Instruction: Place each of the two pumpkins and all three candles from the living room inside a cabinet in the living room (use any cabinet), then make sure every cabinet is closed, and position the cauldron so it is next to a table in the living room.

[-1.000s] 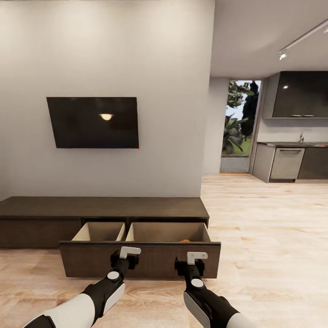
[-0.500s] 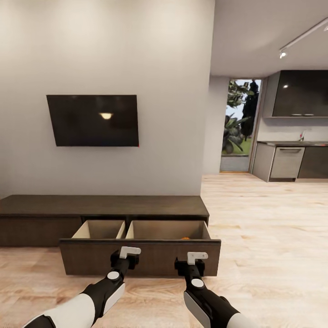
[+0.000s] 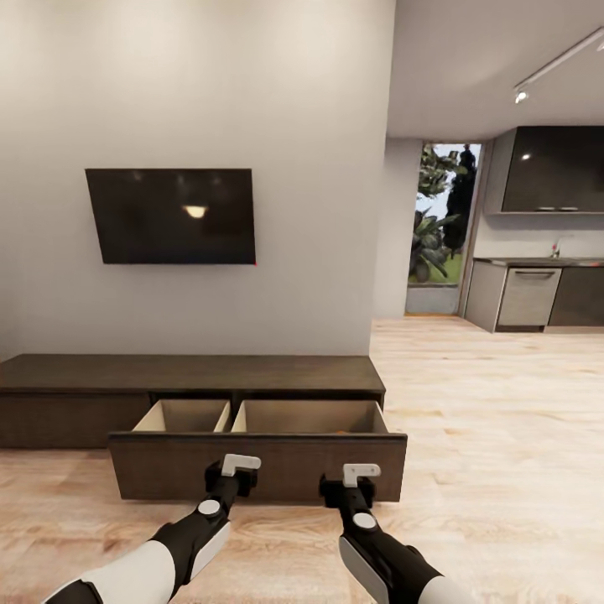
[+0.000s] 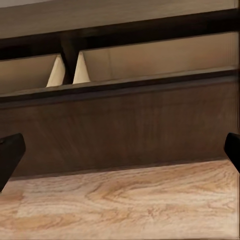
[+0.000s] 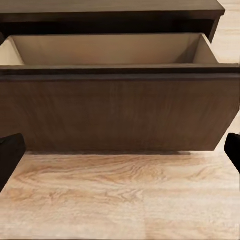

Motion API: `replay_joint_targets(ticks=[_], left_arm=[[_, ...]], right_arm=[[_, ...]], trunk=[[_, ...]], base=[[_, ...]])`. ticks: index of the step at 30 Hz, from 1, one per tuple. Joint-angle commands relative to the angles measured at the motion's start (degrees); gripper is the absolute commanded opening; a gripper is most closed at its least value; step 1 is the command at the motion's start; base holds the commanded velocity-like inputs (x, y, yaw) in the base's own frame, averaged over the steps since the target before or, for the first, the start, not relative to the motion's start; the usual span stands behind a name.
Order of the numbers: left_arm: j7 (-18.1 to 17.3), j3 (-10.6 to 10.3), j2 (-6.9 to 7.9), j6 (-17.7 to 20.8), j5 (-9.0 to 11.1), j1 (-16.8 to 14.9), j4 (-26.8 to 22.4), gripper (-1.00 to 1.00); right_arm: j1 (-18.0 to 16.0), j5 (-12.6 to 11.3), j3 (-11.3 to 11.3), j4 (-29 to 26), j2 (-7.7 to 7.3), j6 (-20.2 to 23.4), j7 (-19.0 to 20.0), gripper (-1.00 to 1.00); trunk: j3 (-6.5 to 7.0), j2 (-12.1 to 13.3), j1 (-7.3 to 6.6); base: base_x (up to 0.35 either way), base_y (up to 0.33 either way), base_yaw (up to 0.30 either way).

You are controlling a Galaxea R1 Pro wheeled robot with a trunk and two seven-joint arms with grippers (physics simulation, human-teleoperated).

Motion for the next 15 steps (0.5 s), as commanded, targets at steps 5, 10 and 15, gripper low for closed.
replay_joint_targets(ticks=[5,10,15], left_arm=[[-0.27,-0.57,-0.01,-0.17,0.34,-0.06,0.03,1.0],[-0.41,-0.59,-0.02,-0.12,0.34,-0.06,0.04,1.0],[-0.43,-0.59,-0.08,0.01,0.38,-0.06,0.08,1.0]], right_arm=[[-0.05,-0.66,0.26,-0.04,-0.22,-0.43,2.4,1.0],[-0.03,-0.67,0.22,-0.08,-0.25,-0.43,3.03,1.0],[-0.03,-0.67,0.15,-0.09,-0.22,-0.43,3.13,1.0]], trunk=[[-0.97,-2.05,1.09],[-1.86,-4.06,2.19],[-2.76,-6.06,3.29]], base=[[0.0,0.0,0.0],[0.0,0.0,0.0],[0.0,0.0,0.0]])
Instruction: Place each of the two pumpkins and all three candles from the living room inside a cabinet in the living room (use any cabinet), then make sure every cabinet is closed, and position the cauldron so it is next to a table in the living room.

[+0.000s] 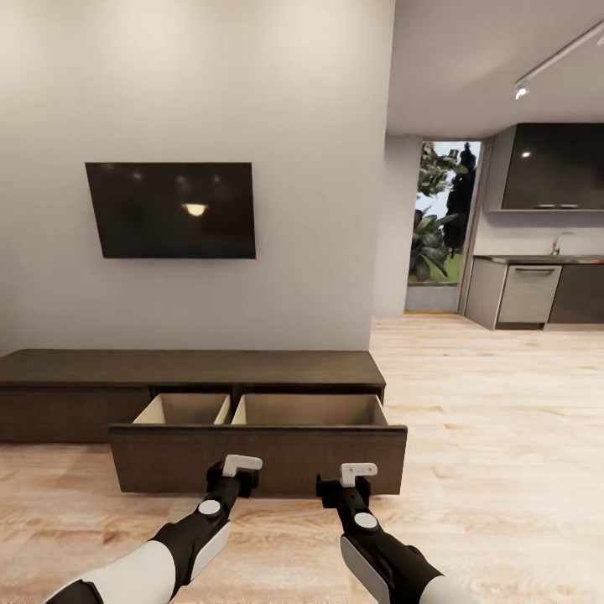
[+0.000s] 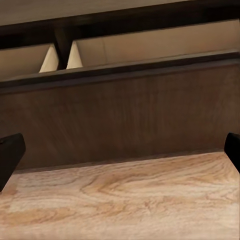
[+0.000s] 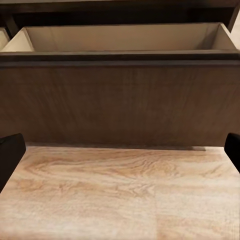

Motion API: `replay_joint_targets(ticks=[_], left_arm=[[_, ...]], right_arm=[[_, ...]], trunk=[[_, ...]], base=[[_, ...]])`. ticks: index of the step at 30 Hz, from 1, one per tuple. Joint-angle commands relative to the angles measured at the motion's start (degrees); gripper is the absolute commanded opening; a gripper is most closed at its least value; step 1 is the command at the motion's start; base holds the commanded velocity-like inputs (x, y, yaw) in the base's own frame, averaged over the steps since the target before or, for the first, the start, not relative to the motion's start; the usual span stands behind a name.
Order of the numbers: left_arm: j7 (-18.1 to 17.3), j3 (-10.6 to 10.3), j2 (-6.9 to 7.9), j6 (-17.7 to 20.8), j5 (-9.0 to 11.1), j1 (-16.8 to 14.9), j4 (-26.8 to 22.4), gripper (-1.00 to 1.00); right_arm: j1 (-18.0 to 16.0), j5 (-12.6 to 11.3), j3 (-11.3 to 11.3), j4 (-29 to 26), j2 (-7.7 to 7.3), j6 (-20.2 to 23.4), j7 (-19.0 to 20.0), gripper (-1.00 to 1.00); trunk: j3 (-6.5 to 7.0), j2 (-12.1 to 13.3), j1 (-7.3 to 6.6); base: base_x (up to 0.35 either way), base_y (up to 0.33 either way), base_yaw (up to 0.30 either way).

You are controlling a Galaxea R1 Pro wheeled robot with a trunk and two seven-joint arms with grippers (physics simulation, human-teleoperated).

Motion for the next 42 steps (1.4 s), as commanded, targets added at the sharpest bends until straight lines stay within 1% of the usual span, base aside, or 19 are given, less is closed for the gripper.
replay_joint_targets(ticks=[1,15,17,21,23,32,39,42], left_arm=[[0.33,-0.49,0.0,-0.18,0.37,-0.06,0.03,1.0],[0.45,-0.41,0.05,-0.22,0.98,0.61,0.06,1.0],[0.48,-0.41,0.06,-0.21,1.02,0.63,0.04,1.0],[0.49,-0.35,0.07,-0.21,1.13,0.64,0.02,1.0],[0.5,-0.34,0.09,-0.24,1.16,0.64,0.01,1.0],[0.53,-0.32,0.14,-0.31,1.25,0.64,-0.02,1.0],[0.55,-0.32,0.14,-0.38,1.28,0.64,-0.03,1.0],[0.57,-0.32,0.14,-0.38,1.32,0.64,-0.03,1.0]], right_arm=[[-0.09,-0.6,0.45,0.02,-0.05,-0.4,-0.36,1.0],[-0.09,-0.77,0.3,0.02,-0.03,-0.4,-0.4,1.0],[-0.09,-0.77,0.08,0.02,-0.03,-0.4,-0.41,1.0],[-0.09,-0.78,-1.41,0.04,0.04,-0.35,-0.42,1.0],[-0.09,-0.78,-1.79,0.03,0.05,-0.33,-0.43,1.0],[-0.09,-0.78,-2.15,0.09,0.06,-0.32,-0.43,1.0],[-0.09,-0.78,-2.21,0.11,0.13,-0.32,-0.43,1.0],[-0.09,-0.78,-2.21,0.11,0.12,-0.32,-0.43,1.0]], trunk=[[-0.25,-0.45,0.21],[-2.76,-6.06,3.29],[-3.12,-6.86,3.73],[-3.84,-8.47,4.61],[-4.2,-9.27,5.05],[-5.82,-12.81,6.99],[-7.37,-12.9,7.17],[-7.37,-12.9,7.17]], base=[[0.0,0.0,0.0],[0.0,0.0,0.0],[0.0,0.0,0.0],[0.0,0.0,0.0],[0.0,0.0,0.0],[0.0,0.0,0.0],[0.0,0.0,0.0],[0.0,0.0,0.0]])
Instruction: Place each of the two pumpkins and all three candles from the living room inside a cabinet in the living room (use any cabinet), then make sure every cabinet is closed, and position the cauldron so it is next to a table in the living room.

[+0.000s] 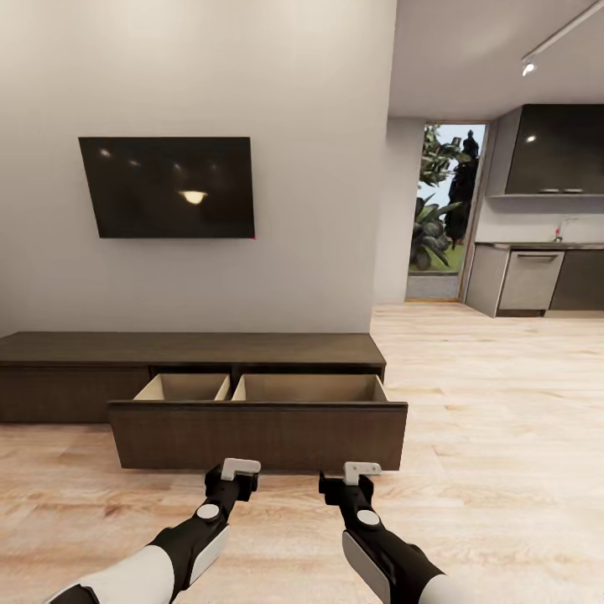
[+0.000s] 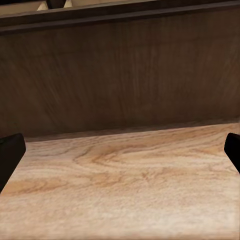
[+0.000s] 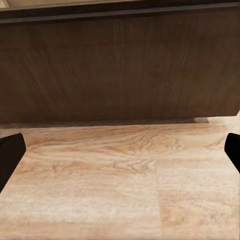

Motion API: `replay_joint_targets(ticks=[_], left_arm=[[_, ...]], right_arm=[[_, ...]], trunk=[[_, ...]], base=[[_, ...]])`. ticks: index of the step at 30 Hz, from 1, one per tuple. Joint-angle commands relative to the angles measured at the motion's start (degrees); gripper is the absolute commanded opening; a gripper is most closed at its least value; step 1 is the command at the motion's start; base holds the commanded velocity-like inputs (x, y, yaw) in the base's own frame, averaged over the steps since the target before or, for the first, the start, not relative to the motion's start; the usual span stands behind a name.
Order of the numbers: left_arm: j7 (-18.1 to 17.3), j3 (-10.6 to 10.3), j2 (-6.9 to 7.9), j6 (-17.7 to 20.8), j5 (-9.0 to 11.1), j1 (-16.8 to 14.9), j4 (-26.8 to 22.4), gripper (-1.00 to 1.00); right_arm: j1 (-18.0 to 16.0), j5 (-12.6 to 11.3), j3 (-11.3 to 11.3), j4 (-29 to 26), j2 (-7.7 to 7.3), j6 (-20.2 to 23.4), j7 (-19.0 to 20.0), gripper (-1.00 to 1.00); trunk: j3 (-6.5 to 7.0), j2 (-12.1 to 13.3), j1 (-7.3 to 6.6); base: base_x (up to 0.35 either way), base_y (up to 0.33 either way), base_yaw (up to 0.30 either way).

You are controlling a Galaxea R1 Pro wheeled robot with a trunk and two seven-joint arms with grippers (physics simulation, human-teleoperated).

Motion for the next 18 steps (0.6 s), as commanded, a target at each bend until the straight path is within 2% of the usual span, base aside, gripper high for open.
replay_joint_targets(ticks=[1,8,18], left_arm=[[0.34,-0.49,-0.02,-0.2,0.39,-0.05,0.03,1.0],[0.38,-0.54,-0.07,-0.15,0.35,-0.05,0.03,1.0],[0.52,-0.53,-0.08,0.02,0.26,-0.05,0.03,1.0]], right_arm=[[-0.08,-0.61,0.45,0.02,-0.04,-0.41,-0.37,1.0],[-0.08,-0.61,0.45,0.02,-0.03,-0.41,-0.37,1.0],[-0.08,-0.61,0.49,0.02,0.04,-0.41,-0.37,1.0]], trunk=[[-0.06,-0.03,-0.01],[-0.06,-0.03,-0.01],[-0.06,-0.03,-0.01]], base=[[0.0,0.0,0.0],[0.054,0.0,0.0],[0.297,0.0,0.0]])
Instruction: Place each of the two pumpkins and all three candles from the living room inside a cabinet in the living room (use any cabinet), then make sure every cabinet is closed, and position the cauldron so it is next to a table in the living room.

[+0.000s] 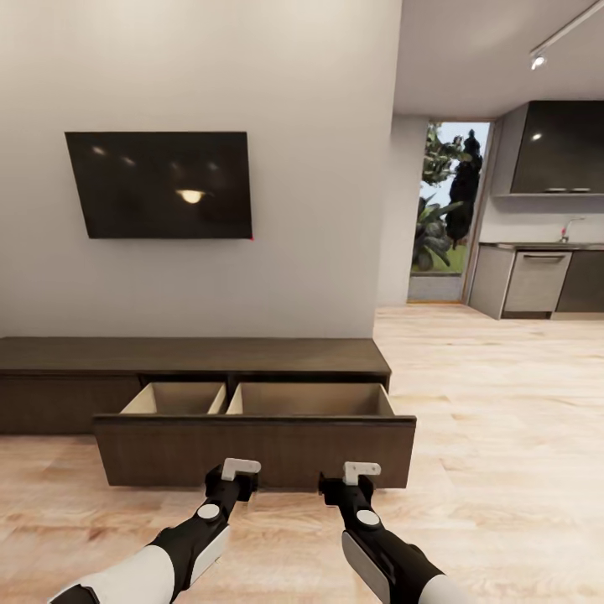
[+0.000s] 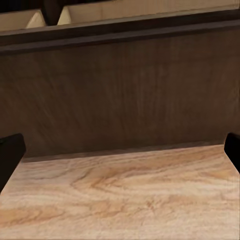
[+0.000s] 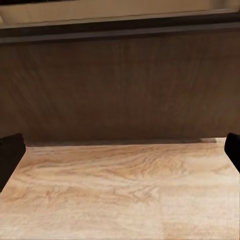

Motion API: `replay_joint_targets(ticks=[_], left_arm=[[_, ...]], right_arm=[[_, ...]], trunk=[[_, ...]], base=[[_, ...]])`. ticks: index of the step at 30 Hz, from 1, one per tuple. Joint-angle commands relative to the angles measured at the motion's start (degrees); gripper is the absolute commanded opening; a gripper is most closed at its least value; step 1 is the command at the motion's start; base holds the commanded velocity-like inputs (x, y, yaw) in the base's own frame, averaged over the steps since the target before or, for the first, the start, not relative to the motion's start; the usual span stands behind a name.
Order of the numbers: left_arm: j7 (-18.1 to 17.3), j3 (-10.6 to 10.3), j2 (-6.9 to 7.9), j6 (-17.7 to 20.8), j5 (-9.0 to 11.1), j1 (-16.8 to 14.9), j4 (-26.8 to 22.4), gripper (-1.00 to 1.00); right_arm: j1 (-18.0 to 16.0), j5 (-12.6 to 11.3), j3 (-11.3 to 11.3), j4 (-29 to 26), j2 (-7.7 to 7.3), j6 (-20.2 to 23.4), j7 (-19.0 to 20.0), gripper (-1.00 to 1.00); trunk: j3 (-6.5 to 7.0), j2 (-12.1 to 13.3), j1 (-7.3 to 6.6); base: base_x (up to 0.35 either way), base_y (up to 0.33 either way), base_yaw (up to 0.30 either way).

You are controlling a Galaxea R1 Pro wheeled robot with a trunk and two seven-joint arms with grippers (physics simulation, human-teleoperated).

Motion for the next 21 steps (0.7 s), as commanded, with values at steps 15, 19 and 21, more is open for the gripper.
replay_joint_targets(ticks=[15,19,21], left_arm=[[0.33,-0.52,0.01,-0.48,0.55,-0.05,0.03,1.0],[0.37,-0.52,0.01,-0.57,0.6,-0.05,0.03,1.0],[0.39,-0.49,0.01,-0.58,0.58,-0.05,0.03,1.0]], right_arm=[[-0.08,-0.61,0.47,0.02,-0.08,-0.41,-0.37,1.0],[-0.08,-0.61,0.49,0.02,-0.09,-0.41,-0.37,1.0],[-0.08,-0.61,0.49,0.02,-0.09,-0.41,-0.37,1.0]], trunk=[[-0.06,-0.03,0.02],[-0.29,-0.04,0.05],[-0.73,-0.07,0.1]], base=[[0.17,0.0,0.0],[0.007,0.0,0.0],[0.002,0.0,0.0]])
